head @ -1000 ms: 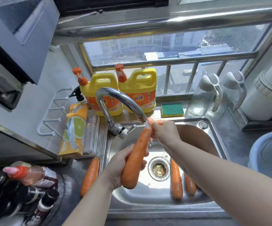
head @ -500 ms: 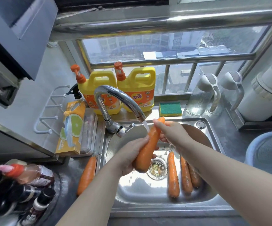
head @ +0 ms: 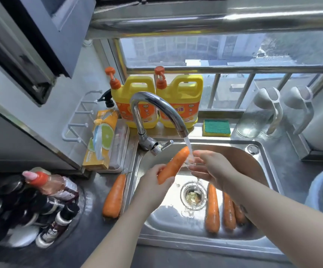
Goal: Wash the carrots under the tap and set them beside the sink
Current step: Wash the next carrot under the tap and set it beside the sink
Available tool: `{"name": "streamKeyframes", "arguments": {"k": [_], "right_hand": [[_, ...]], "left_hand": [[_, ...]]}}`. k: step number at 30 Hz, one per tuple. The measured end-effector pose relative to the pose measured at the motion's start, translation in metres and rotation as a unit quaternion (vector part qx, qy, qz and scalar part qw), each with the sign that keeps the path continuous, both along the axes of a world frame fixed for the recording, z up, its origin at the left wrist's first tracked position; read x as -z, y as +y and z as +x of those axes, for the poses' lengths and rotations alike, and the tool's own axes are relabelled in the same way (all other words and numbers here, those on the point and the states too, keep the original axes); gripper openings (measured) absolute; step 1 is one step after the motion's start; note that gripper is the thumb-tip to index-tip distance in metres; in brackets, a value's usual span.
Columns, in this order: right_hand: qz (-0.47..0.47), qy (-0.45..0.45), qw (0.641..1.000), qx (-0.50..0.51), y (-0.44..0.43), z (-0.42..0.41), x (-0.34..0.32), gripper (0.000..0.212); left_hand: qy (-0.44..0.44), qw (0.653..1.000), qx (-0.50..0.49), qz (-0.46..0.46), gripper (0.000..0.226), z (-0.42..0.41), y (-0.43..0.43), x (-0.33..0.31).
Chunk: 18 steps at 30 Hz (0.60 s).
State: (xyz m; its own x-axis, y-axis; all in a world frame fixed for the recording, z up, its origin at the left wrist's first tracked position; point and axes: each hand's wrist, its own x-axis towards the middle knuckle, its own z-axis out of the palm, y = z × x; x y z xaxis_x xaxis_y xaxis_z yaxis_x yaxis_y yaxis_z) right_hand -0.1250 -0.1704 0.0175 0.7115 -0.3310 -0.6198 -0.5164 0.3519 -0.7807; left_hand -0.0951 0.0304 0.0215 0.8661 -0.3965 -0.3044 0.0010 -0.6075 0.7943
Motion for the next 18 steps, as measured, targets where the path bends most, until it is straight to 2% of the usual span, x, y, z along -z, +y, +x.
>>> {"name": "streamKeyframes", "arguments": {"k": [2,5,10,14,18], "right_hand": [[-0.047,0.018,0.998,-0.028,0.009,-0.003,0.01,0.014],[-0.098,0.028,0.99,-0.095,0.029,-0.004,0.017,0.016],[-0.17,0.027,0.969,-0.177,0.056,0.004,0.015,0.031],[-0.152,0.055,0.961,-0.225,0.07,0.009,0.021,0.042],[-0.133,0.075,0.953,-0.261,0.076,0.007,0.028,0.035]], "left_hand": [[-0.007,0.999,-0.052,0.014,0.034,-0.002,0.015,0.008],[-0.041,0.988,-0.121,0.087,0.04,-0.002,0.039,0.017],[-0.051,0.963,-0.229,0.133,0.04,-0.003,0.086,0.021],[-0.033,0.945,-0.263,0.193,0.042,-0.003,0.116,0.027],[0.004,0.939,-0.285,0.193,0.036,0.004,0.131,0.031]]}}
